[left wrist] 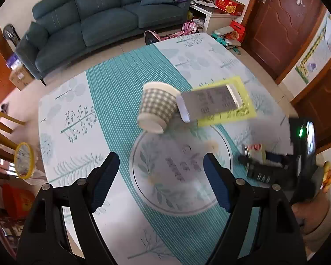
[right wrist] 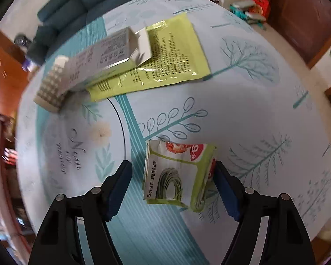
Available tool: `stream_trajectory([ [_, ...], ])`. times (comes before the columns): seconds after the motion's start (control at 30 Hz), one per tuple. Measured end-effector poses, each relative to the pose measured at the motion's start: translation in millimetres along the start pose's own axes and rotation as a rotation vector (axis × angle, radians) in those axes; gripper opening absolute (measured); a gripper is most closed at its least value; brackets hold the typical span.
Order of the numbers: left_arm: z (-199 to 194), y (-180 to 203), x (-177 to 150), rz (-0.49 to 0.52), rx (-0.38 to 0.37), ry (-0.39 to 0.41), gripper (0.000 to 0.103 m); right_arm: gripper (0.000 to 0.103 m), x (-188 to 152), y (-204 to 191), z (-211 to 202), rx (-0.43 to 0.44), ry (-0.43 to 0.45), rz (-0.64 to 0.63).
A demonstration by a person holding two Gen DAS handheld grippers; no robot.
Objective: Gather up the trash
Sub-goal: 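Grasp the grey checkered paper cup with the left tool while the right tool grasps the green packet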
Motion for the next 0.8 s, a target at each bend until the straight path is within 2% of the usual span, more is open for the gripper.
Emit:
stream_trajectory([
  [0.07, 10, -12, 18, -0.03, -0.033, -0.025, 0.076, 0.055, 1, -7, 2, -0.065, 0.008, -0.048],
  [0.1, 13, -16, 23, -0.04, -0.04, -0.031, 0.076, 0.053, 1, -10, 2, -0.072, 0.013, -0.065],
  [0.13, 21, -23, 32, -0.056, -0.049, -0.043, 0.076, 0.046, 0, -13, 2, -0.072, 0.017, -0.071],
  [0.17, 26, -26, 37, -0.065, -0.055, -0.052, 0.076, 0.034, 0, -15, 2, -0.077, 0.021, -0.082],
  [0.27, 56, -40, 58, -0.095, -0.07, -0.102, 0.076, 0.027, 0, -15, -1, -0.064, 0.023, -0.08],
  [0.4, 91, -47, 73, -0.112, -0.092, -0.168, 0.076, 0.024, 10, -12, -7, 0.006, 0.025, -0.019],
  [0.6, 130, -46, 91, -0.095, -0.114, -0.22, 0.076, 0.024, 45, -11, -25, 0.081, 0.11, 0.072],
  [0.8, 156, -36, 96, -0.035, -0.115, -0.268, 0.068, 0.024, 73, -12, -31, 0.127, 0.152, 0.106],
])
Point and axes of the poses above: each gripper's, at about its wrist camera, not at the fingertips, and z roughly the way its jaws point, y to its right, x to its top, the point moved 5 cm from there along z, roughly the way its jaws point, and after that the axes turned 6 degrees about -z, right-handed, at the moved point
